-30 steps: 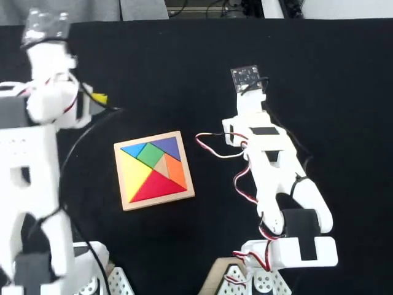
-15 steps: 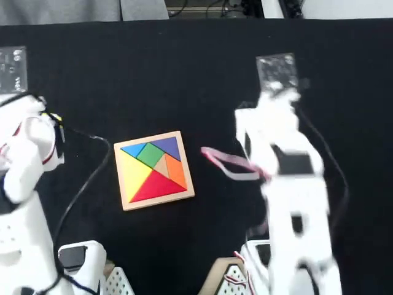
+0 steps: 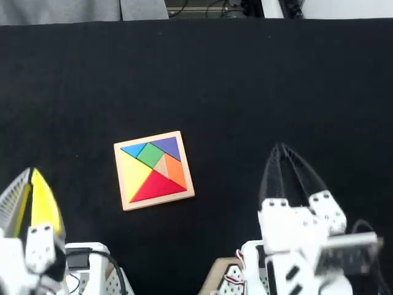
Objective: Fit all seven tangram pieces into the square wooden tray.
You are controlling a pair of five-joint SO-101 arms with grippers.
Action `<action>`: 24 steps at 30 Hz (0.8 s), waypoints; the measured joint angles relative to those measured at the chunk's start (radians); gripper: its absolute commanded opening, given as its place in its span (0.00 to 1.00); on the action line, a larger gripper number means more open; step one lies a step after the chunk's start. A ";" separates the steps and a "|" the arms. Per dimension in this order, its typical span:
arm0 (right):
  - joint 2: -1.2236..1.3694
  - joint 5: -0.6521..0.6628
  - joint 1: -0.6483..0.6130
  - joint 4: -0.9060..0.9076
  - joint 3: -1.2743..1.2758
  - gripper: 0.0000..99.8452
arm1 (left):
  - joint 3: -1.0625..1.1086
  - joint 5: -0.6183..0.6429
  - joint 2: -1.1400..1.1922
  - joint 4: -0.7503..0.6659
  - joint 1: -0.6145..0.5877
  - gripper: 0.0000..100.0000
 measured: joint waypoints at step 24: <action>-0.006 0.048 0.002 -0.229 0.258 0.02 | 0.783 -0.002 -0.196 -0.422 0.003 0.03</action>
